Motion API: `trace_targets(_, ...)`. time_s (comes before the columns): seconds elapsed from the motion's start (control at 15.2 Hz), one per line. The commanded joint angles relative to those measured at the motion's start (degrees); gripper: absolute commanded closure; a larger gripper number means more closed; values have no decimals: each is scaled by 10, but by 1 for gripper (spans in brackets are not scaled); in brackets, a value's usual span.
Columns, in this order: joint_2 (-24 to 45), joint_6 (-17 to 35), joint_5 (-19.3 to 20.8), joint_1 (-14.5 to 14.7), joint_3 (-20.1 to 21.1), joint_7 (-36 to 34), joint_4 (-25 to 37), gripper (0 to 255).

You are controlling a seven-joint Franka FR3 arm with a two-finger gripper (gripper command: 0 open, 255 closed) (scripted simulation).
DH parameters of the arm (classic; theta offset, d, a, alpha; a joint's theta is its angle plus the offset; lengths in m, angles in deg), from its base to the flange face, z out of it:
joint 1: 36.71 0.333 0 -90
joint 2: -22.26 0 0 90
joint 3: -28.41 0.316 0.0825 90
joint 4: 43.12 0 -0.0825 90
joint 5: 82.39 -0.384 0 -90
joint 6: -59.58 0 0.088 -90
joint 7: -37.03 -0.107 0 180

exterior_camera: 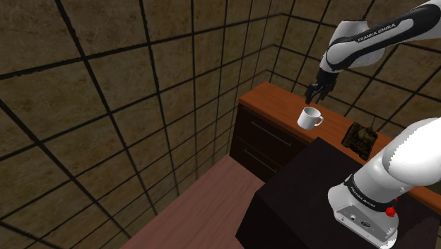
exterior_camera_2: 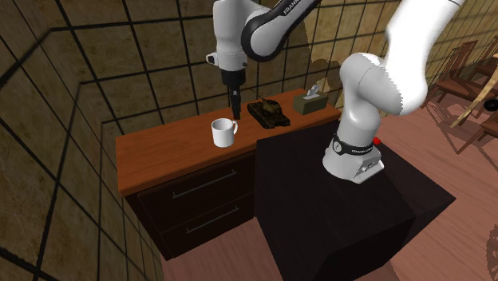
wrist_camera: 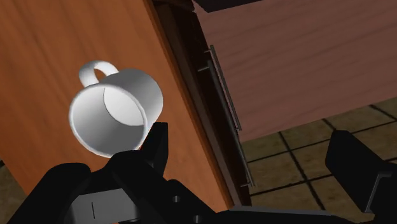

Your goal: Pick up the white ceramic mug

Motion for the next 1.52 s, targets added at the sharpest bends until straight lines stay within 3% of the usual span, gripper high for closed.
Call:
trace_targets(0.0,49,44,-17,3,-22,28,9,0)
trace_targets(0.2,126,100,-67,9,-50,83,28,0)
trace_targets(0.46,236,158,-179,1,-58,186,67,0)
trace_targets(0.79,365,198,-316,-66,-6,307,139,0)
trace_targets(1.45,428,243,-370,-104,43,347,154,0)
